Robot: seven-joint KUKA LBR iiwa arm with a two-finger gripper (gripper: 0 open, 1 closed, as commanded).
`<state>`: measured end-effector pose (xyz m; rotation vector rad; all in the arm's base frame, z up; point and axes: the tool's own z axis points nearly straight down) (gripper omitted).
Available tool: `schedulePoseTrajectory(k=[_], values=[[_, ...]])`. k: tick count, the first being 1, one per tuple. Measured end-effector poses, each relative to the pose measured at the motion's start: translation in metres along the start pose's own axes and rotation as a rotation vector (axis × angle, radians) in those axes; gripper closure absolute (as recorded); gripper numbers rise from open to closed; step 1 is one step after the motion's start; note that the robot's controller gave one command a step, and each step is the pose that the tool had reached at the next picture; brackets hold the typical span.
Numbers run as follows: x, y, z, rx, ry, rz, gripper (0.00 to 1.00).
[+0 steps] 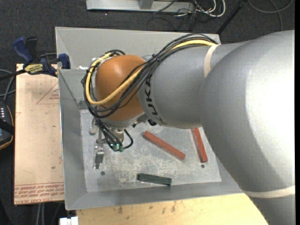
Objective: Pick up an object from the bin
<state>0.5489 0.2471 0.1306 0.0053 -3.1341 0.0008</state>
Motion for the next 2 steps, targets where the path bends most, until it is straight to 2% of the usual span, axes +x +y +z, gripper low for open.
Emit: schedulePoseTrajectory(k=[1, 2], values=[[-0.002, -0.001, -0.004, -0.002, -0.007, 0.003, 0.00], [0.063, -0.022, 0.055, -0.012, -0.031, -0.177, 1.00]])
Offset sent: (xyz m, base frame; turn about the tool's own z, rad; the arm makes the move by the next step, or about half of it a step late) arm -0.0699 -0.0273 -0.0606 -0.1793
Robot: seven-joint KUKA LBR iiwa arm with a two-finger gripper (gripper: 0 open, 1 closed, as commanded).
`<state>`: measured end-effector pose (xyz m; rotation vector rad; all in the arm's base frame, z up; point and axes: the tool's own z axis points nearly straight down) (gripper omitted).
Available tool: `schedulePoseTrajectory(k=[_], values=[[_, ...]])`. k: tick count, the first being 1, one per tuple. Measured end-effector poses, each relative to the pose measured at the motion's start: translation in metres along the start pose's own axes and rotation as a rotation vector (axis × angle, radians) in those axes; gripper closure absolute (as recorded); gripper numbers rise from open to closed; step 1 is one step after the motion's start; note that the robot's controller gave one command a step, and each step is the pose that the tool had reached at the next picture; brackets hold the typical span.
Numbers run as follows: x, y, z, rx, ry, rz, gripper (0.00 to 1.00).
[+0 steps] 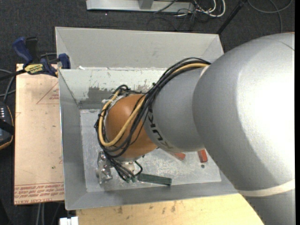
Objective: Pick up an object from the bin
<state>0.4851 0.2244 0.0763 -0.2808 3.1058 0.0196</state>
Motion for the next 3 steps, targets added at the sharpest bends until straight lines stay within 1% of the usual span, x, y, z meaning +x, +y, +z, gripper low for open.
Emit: schedulePoseTrajectory(k=[1, 2, 3], values=[[0.000, 0.000, 0.000, 0.000, 0.000, 0.000, 1.00], [0.003, -0.033, -0.036, 0.008, 0.027, -0.113, 1.00], [-0.003, 0.006, -0.081, 0.012, 0.019, 0.285, 0.00]])
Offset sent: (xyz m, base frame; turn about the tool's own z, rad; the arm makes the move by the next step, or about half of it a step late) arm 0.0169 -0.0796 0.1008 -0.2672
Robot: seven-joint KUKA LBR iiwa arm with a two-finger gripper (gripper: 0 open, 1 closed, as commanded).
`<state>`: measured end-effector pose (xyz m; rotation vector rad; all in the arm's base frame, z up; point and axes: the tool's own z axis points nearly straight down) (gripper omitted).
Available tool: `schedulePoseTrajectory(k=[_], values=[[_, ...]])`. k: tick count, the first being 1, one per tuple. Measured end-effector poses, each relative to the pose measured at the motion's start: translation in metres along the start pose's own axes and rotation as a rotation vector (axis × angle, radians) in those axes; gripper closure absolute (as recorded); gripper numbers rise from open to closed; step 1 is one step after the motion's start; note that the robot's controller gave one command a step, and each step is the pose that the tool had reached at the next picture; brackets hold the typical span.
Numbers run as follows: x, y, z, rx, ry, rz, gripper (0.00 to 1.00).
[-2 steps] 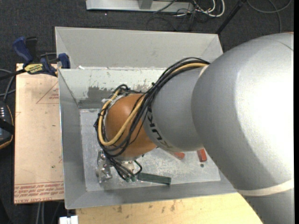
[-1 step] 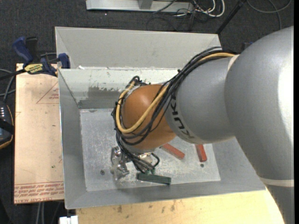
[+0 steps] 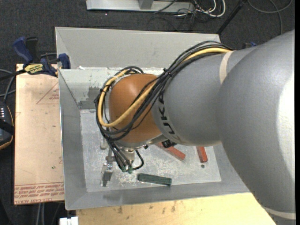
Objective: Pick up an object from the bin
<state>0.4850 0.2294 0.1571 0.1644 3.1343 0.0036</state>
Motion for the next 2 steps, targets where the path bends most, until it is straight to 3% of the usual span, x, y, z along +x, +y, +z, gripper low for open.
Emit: schedulePoseTrajectory(k=[2], values=[[-0.0002, -0.0017, 0.0016, 0.001, 0.002, -0.001, 0.00]])
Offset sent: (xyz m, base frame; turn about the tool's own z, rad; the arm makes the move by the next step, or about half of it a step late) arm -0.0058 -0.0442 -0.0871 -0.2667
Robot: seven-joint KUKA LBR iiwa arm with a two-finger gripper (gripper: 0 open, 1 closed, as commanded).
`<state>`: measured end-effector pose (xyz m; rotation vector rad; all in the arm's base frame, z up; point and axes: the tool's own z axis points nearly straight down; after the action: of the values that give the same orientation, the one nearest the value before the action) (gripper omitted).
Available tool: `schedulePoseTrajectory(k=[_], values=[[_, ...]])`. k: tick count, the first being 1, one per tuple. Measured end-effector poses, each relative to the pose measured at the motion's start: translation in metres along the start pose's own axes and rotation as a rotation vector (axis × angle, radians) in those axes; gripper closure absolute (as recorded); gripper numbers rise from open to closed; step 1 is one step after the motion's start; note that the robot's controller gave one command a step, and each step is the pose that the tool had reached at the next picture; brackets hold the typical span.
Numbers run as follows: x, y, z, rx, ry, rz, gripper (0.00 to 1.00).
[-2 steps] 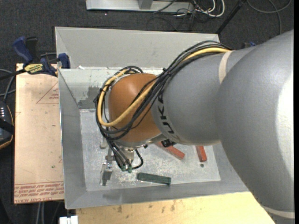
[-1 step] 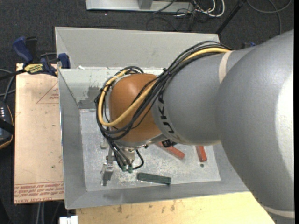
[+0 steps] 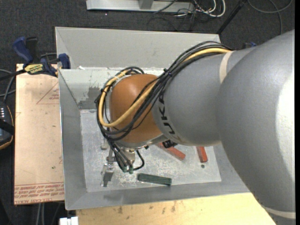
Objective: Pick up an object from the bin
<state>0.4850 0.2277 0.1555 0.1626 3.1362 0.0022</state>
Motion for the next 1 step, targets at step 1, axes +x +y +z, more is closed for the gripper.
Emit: schedulePoseTrajectory(k=[1], values=[[-0.0118, -0.0104, -0.0202, 0.001, 0.001, -0.195, 0.00]])
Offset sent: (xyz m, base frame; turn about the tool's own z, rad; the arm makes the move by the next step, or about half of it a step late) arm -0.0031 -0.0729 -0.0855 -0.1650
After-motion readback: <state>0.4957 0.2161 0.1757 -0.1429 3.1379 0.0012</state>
